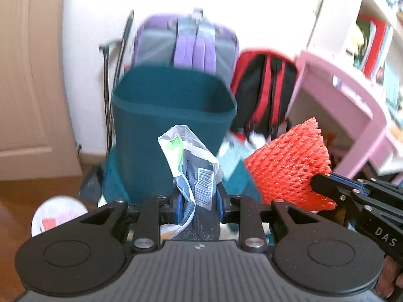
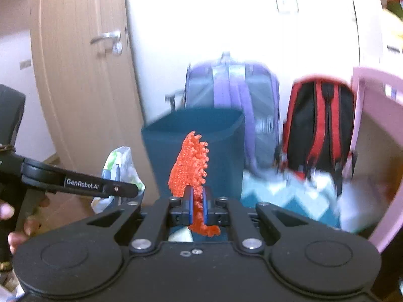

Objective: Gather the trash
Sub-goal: 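Lift the wrapper and orange brush up over the teal bin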

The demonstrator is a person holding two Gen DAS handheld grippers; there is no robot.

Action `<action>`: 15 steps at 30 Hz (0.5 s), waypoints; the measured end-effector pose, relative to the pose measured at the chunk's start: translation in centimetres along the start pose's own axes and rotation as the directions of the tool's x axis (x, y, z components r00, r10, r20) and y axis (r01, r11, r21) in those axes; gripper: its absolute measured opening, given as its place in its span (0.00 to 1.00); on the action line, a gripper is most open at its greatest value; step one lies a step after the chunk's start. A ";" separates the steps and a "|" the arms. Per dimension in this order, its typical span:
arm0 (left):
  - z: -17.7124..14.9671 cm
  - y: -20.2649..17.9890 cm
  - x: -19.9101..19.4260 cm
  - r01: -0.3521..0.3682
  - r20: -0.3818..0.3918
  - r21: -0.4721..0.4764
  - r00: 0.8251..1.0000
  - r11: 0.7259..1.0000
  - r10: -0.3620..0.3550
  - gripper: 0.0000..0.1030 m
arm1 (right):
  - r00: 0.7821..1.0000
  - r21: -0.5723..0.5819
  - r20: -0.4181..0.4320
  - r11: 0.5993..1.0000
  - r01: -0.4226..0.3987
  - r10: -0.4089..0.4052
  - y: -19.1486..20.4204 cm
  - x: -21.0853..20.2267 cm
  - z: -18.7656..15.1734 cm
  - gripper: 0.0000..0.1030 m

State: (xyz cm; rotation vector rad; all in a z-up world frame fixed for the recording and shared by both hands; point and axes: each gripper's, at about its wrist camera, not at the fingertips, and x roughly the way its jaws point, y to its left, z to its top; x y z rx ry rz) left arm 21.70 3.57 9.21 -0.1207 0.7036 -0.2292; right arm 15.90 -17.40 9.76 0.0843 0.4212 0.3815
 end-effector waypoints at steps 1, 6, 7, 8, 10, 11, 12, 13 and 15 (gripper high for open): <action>1.0 -0.1 -0.1 -0.003 0.016 -0.006 1.000 1.000 0.003 0.24 | 1.000 0.004 0.013 1.000 0.000 0.000 0.0 0.2 1.0 0.07; 5.8 -0.3 0.4 -0.032 0.076 -0.017 0.997 0.999 0.034 0.24 | 0.998 -0.010 0.063 1.000 0.024 -0.023 -0.2 2.3 5.8 0.07; 6.6 -0.3 0.4 -0.040 0.086 -0.018 0.995 0.999 0.041 0.24 | 0.997 -0.015 0.067 0.999 0.028 -0.027 -0.3 3.0 6.7 0.07; 7.5 -0.3 0.8 -0.050 0.096 -0.019 0.994 0.999 0.052 0.24 | 0.997 -0.021 0.071 0.999 0.035 -0.033 0.0 3.4 7.1 0.07; 9.1 0.0 1.6 -0.056 0.099 -0.023 0.993 0.998 0.058 0.24 | 0.996 -0.028 0.071 0.998 0.050 -0.048 -0.1 4.8 8.2 0.07; 10.0 0.2 2.3 -0.061 0.101 -0.027 0.993 0.998 0.064 0.24 | 0.997 -0.024 0.067 0.998 0.050 -0.049 -0.2 5.6 8.7 0.07; 10.4 0.4 2.9 -0.069 0.103 -0.030 0.992 0.997 0.071 0.24 | 0.997 -0.018 0.062 0.998 0.052 -0.051 -0.5 6.6 9.1 0.07; 11.1 0.7 3.6 -0.074 0.098 -0.034 0.992 0.997 0.077 0.24 | 0.997 -0.018 0.058 0.998 0.053 -0.052 -0.4 7.1 9.3 0.07; 12.1 1.1 5.2 -0.089 0.093 -0.037 0.991 0.995 0.092 0.24 | 0.997 -0.023 0.047 0.998 0.057 -0.056 -0.6 8.8 9.8 0.07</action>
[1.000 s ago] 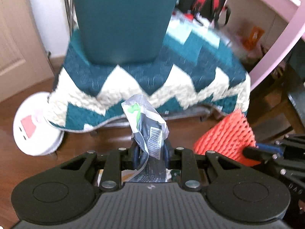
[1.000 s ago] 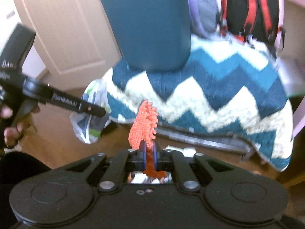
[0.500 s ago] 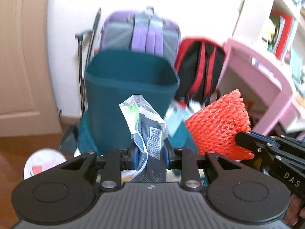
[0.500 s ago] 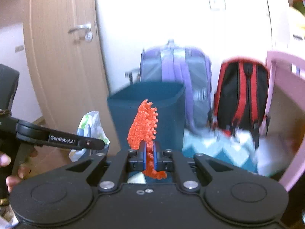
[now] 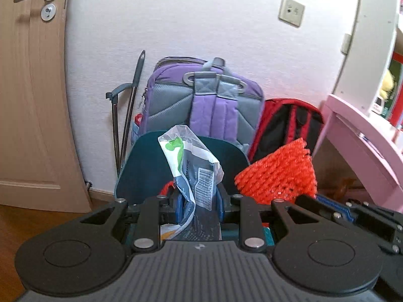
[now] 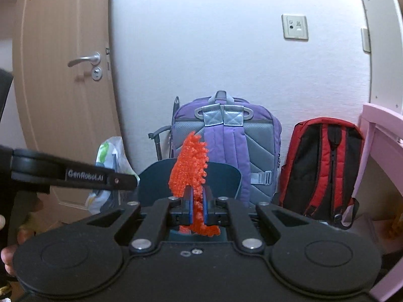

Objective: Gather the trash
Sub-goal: 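Lift the wrapper and orange brush up over the teal bin, then open both tools to drop the wrapper and brush into the bin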

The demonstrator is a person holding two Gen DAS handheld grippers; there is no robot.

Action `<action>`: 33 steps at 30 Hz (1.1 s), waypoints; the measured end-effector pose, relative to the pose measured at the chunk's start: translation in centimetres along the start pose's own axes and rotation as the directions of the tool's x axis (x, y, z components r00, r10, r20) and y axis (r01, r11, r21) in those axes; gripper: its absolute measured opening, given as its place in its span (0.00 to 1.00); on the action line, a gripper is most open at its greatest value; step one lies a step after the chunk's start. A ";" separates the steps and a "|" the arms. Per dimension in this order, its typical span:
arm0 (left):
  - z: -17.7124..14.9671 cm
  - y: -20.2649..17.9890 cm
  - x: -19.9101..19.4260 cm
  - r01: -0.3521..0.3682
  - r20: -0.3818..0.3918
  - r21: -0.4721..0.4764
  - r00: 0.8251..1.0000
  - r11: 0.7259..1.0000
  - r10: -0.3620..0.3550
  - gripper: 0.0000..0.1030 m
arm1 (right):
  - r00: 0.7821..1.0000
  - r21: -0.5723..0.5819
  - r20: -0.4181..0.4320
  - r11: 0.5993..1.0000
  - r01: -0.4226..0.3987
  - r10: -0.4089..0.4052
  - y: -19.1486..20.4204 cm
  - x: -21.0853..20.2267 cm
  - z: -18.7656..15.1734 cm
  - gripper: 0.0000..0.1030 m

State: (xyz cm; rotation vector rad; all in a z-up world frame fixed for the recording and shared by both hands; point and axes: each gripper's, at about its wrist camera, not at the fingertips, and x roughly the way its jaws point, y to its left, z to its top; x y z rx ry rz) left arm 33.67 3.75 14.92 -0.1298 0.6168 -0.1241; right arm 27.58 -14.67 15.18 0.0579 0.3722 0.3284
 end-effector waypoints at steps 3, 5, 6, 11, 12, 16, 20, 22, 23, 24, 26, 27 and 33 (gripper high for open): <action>0.8 0.2 2.2 -0.021 -0.011 0.010 1.000 1.000 0.021 0.24 | 1.000 -0.019 -0.023 1.000 0.002 -0.002 0.2 2.4 0.3 0.07; 1.0 0.4 3.6 -0.032 -0.021 0.017 0.999 0.999 0.033 0.24 | 0.999 -0.032 -0.046 0.999 0.003 -0.004 0.4 3.9 0.4 0.07; 1.0 0.5 4.5 -0.039 -0.031 0.017 0.999 0.999 0.040 0.24 | 0.998 -0.037 -0.059 0.999 0.002 -0.005 0.4 4.8 0.4 0.07; 0.4 0.5 8.3 -0.041 -0.092 0.042 0.995 0.998 0.045 0.24 | 0.993 -0.070 -0.114 0.998 -0.006 -0.002 0.6 7.7 -0.5 0.07; 0.2 0.6 9.0 -0.040 -0.103 0.049 0.994 0.998 0.045 0.24 | 0.992 -0.075 -0.126 0.997 -0.007 -0.003 0.6 8.3 -0.6 0.07; -0.5 0.8 11.1 -0.049 -0.148 0.062 0.987 0.997 0.058 0.24 | 0.982 -0.096 -0.187 0.995 -0.022 0.004 0.5 10.4 -1.4 0.09; -0.8 0.9 12.1 -0.039 -0.180 0.068 0.982 0.997 0.051 0.26 | 0.977 -0.122 -0.212 0.992 -0.026 -0.001 0.7 11.3 -2.1 0.14; -0.9 0.9 12.1 -0.028 -0.183 0.071 0.982 0.997 0.041 0.33 | 0.978 -0.127 -0.209 0.992 -0.024 -0.003 0.7 11.3 -2.2 0.19; -0.9 0.9 11.9 -0.032 -0.181 0.067 0.983 0.997 0.043 0.48 | 0.978 -0.133 -0.207 0.991 -0.019 -0.009 0.7 11.2 -2.1 0.20; -0.9 1.0 11.8 -0.039 -0.176 0.062 0.983 0.997 0.049 0.55 | 0.979 -0.138 -0.203 0.990 -0.018 -0.010 0.8 11.0 -2.2 0.21; -0.8 1.1 11.3 -0.053 -0.152 0.051 0.986 0.997 0.060 0.69 | 0.979 -0.142 -0.202 0.990 -0.013 -0.016 0.7 10.8 -2.0 0.21; -0.7 1.1 11.0 -0.047 -0.148 0.046 0.987 0.998 0.053 0.69 | 0.980 -0.140 -0.200 0.990 -0.014 -0.015 0.6 10.6 -2.0 0.22; -0.7 0.6 8.0 -0.046 -0.127 0.040 0.991 0.998 0.051 0.69 | 0.984 -0.141 -0.175 0.990 -0.018 -0.007 0.6 8.4 -1.5 0.31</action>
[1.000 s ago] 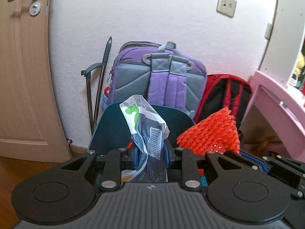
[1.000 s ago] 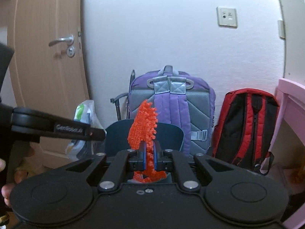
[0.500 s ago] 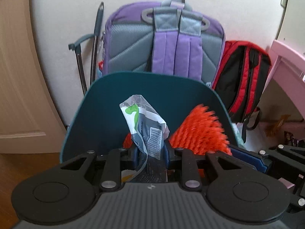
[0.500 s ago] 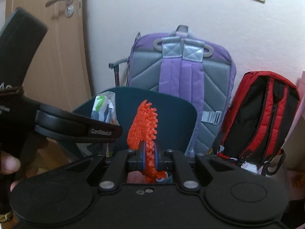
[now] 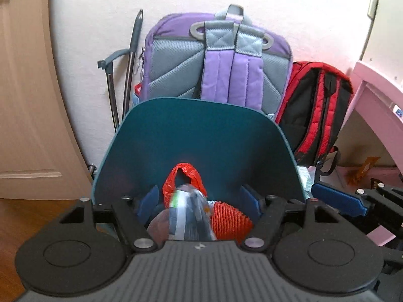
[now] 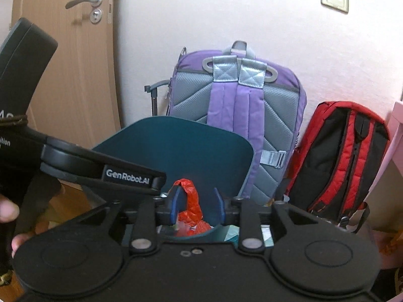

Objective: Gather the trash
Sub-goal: 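Open both tools to drop the wrapper and brush into the bin, then withdraw both tools from the bin and lower them to the floor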

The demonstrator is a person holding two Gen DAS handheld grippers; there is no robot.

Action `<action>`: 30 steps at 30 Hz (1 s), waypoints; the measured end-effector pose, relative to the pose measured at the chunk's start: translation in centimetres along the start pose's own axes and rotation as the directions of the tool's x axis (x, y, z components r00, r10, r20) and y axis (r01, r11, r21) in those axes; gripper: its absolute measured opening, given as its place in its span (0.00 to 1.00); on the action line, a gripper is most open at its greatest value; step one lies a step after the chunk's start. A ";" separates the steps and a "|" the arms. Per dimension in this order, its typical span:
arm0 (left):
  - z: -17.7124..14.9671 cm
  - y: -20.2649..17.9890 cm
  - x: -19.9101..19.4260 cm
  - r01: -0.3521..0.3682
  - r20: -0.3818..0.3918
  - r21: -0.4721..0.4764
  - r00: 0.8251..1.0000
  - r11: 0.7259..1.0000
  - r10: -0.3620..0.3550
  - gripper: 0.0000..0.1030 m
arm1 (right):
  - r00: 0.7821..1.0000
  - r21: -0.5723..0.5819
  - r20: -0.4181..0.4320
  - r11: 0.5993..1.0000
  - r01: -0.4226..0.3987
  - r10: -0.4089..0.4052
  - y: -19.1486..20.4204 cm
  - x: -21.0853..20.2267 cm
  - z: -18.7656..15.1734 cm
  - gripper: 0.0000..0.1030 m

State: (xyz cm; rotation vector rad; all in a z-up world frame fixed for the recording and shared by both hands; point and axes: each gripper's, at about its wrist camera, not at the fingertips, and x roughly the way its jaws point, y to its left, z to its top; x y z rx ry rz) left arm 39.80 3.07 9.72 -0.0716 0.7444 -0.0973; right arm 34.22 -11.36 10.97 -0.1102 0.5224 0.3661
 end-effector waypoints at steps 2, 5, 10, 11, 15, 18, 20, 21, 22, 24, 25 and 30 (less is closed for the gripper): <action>-0.5 -0.1 -1.6 0.003 0.012 0.004 1.000 1.000 -0.003 0.69 | 1.000 -0.006 0.014 1.000 0.000 0.000 0.2 -1.3 0.0 0.33; -1.3 -0.3 -3.8 0.003 0.019 0.013 1.000 1.000 -0.003 0.69 | 1.000 -0.004 0.028 1.000 -0.007 0.007 0.3 -3.2 0.0 0.35; -3.2 0.0 -8.1 0.003 0.034 0.010 0.999 1.000 -0.003 0.73 | 0.999 0.012 0.043 0.999 -0.031 0.030 0.8 -6.8 -0.3 0.40; -3.5 0.0 -8.9 0.002 0.037 0.015 0.999 1.000 -0.002 0.73 | 0.999 0.008 0.044 0.999 -0.031 0.031 1.1 -7.6 -0.5 0.40; -5.2 0.3 -12.5 0.002 0.059 0.019 0.998 1.000 -0.003 0.73 | 0.998 -0.004 0.053 0.999 -0.038 0.039 2.2 -10.6 -1.1 0.43; -6.5 0.6 -14.8 0.005 0.063 0.020 0.998 1.000 -0.006 0.73 | 0.997 -0.012 0.062 0.999 -0.042 0.043 3.1 -12.8 -1.4 0.44; -7.6 0.9 -16.2 0.009 0.066 0.023 0.998 1.000 -0.010 0.73 | 0.997 -0.012 0.068 0.999 -0.046 0.047 3.6 -14.1 -1.7 0.46; -8.1 1.0 -16.9 0.009 0.067 0.028 0.998 1.000 -0.011 0.73 | 0.996 -0.009 0.070 0.999 -0.051 0.051 3.9 -14.8 -1.9 0.46; -8.6 1.1 -17.4 0.009 0.067 0.031 0.998 0.999 -0.011 0.73 | 0.996 -0.008 0.069 0.998 -0.059 0.059 4.2 -15.4 -2.2 0.46; -9.7 1.4 -18.3 0.009 0.064 0.038 0.998 0.999 -0.011 0.77 | 0.995 -0.010 0.065 0.997 -0.075 0.076 4.8 -16.4 -2.8 0.47; -10.3 1.6 -18.7 0.009 0.064 0.039 0.998 0.999 -0.012 0.84 | 0.995 -0.012 0.062 0.997 -0.081 0.081 5.1 -16.8 -3.1 0.47; -13.4 2.5 -20.2 0.026 0.056 0.045 0.998 0.999 -0.028 0.86 | 0.993 -0.027 0.027 0.993 -0.116 0.117 6.8 -18.1 -5.4 0.48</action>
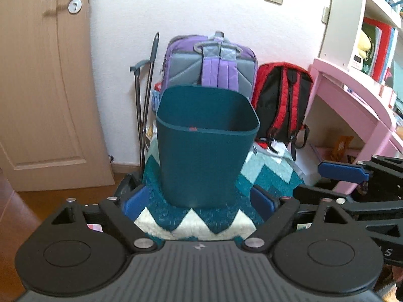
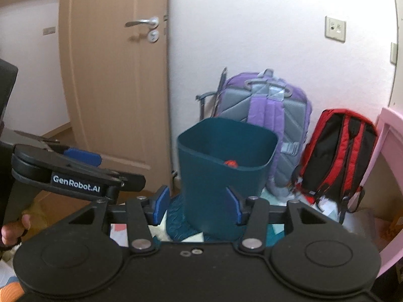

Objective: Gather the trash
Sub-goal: 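Withdraw both tools from the bin and lower them to the floor, then grasp the yellow juice carton with the left tool while right grasps the Christmas tote bag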

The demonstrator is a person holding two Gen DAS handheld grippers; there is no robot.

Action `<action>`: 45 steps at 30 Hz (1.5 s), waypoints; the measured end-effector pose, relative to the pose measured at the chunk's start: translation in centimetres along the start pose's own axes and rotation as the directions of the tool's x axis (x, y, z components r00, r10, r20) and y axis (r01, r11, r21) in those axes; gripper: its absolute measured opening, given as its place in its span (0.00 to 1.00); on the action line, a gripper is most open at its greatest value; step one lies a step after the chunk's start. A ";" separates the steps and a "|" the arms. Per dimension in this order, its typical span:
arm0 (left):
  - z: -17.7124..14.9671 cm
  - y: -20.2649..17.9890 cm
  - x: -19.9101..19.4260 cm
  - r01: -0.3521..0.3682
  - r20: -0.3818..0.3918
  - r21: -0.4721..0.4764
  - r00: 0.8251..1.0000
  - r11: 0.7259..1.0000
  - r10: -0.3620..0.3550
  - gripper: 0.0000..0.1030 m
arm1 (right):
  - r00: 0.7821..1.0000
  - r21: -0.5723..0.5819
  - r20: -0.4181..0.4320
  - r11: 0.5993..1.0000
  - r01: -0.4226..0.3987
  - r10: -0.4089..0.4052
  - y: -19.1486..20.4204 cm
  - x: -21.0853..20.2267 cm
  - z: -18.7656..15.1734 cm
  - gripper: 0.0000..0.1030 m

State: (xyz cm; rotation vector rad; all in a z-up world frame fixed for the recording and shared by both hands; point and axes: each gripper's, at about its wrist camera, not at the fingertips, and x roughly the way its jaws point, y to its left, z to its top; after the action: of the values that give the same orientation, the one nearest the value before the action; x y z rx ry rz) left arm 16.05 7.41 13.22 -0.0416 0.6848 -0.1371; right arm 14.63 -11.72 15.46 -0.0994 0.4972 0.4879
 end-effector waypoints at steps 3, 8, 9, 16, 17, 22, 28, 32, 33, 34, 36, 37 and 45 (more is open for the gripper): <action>-1.9 0.5 -0.1 0.010 -0.017 -0.002 1.000 1.000 -0.010 0.86 | 0.999 -0.008 -0.036 1.000 -0.023 0.023 0.9 0.0 -1.8 0.48; -5.3 1.6 1.4 0.037 -0.061 -0.016 0.997 0.999 -0.038 0.87 | 0.994 0.025 -0.085 0.997 -0.071 0.073 1.0 0.7 -5.0 0.48; -6.0 1.8 1.9 0.039 -0.072 -0.022 0.997 0.999 -0.041 0.87 | 0.992 0.034 -0.095 0.997 -0.076 0.079 0.9 0.9 -5.8 0.48; -10.9 2.4 7.4 0.053 -0.175 -0.022 0.983 0.998 -0.056 0.87 | 0.978 0.140 -0.183 0.987 -0.080 0.105 -1.3 3.6 -12.1 0.49; -11.5 2.5 8.4 0.045 -0.200 -0.017 0.979 0.999 -0.047 0.87 | 0.974 0.156 -0.200 0.985 -0.075 0.105 -1.7 4.1 -13.1 0.49; -14.2 3.2 13.5 0.046 -0.330 -0.038 0.942 0.998 -0.056 0.87 | 0.937 0.269 -0.328 0.963 -0.029 0.120 -4.1 8.0 -18.9 0.49; -17.6 3.2 20.0 0.054 -0.478 0.074 0.878 0.996 -0.012 0.87 | 0.877 0.349 -0.459 0.936 0.032 0.142 -6.4 12.3 -26.0 0.49; -19.5 3.8 25.0 0.053 -0.561 0.087 0.828 0.995 0.005 0.87 | 0.829 0.402 -0.539 0.910 0.097 0.149 -7.6 15.5 -29.9 0.49; -20.0 3.9 26.1 0.051 -0.575 0.094 0.818 0.994 0.012 0.87 | 0.816 0.416 -0.558 0.902 0.118 0.151 -7.9 16.5 -30.9 0.49; -20.6 4.0 27.3 0.048 -0.592 0.104 0.805 0.993 0.023 0.87 | 0.803 0.430 -0.575 0.893 0.135 0.155 -8.2 17.5 -31.8 0.49; -21.8 4.2 29.8 0.046 -0.628 0.120 0.777 0.992 0.040 0.87 | 0.785 0.449 -0.599 0.878 0.163 0.161 -8.8 19.4 -33.3 0.49; -22.4 4.3 30.9 0.041 -0.640 0.131 0.766 0.990 0.053 0.87 | 0.775 0.463 -0.611 0.867 0.182 0.164 -9.1 20.4 -34.1 0.49; -28.5 6.5 39.6 0.038 -0.736 0.196 0.666 0.980 0.122 0.87 | 0.711 0.577 -0.669 0.755 0.313 0.216 -11.0 28.2 -39.3 0.49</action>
State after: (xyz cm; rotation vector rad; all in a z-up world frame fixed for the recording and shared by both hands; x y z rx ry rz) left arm 29.05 8.49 -34.21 0.2396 1.5075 -0.1775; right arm 24.42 -17.61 -32.84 0.4147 1.4203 0.1643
